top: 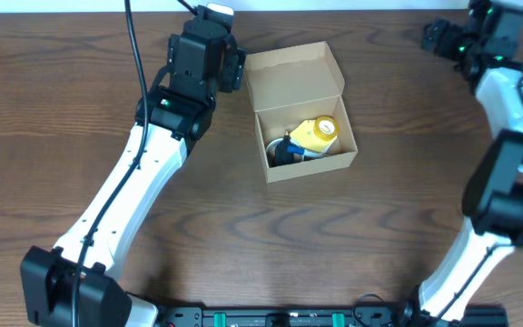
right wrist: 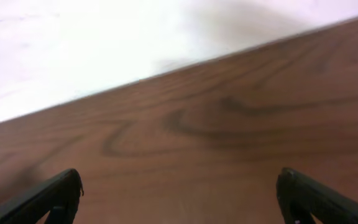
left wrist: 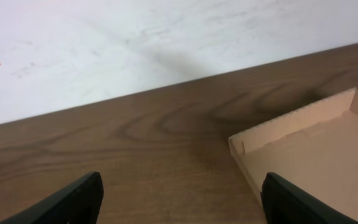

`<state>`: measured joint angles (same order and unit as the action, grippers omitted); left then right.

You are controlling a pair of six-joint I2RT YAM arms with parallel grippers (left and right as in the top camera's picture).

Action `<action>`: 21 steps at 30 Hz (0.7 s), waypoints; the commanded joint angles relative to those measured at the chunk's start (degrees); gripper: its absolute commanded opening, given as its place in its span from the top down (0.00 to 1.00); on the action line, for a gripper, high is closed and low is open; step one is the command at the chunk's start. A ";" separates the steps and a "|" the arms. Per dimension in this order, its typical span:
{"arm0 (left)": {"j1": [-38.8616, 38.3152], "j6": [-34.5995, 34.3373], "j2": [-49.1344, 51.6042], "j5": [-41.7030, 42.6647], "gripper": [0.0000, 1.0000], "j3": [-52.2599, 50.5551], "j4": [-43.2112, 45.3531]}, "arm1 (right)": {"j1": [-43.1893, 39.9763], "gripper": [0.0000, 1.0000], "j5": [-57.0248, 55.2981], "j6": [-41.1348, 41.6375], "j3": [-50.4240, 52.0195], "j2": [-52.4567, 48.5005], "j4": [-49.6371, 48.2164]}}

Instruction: Pack container

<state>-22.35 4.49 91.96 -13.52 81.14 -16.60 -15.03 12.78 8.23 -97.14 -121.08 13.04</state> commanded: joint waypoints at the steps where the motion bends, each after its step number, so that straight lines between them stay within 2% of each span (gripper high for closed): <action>1: -0.17 -0.48 -0.66 -0.37 0.18 1.64 -0.61 | 0.09 0.01 -5.27 -6.49 -0.31 5.42 6.08; 6: -0.17 -0.70 -0.66 -0.35 0.18 1.64 -2.23 | 0.11 0.01 -9.57 -10.51 -0.31 10.67 21.35; 12: -0.17 -0.70 -0.68 -0.37 0.18 1.64 -2.82 | 0.13 0.01 -10.10 -13.33 -0.31 14.97 33.20; 17: -0.17 -0.68 -0.70 -0.35 0.18 1.64 -2.89 | 1.70 0.01 -14.47 -14.47 -0.31 20.06 39.93; 21: -0.17 -0.68 -0.70 -0.35 0.18 1.64 -2.95 | 4.94 0.01 -13.16 -15.63 -0.31 23.43 38.56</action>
<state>-22.35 4.47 91.96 -13.50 81.17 -19.38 -12.12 -0.51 -5.30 -97.41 -99.72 52.42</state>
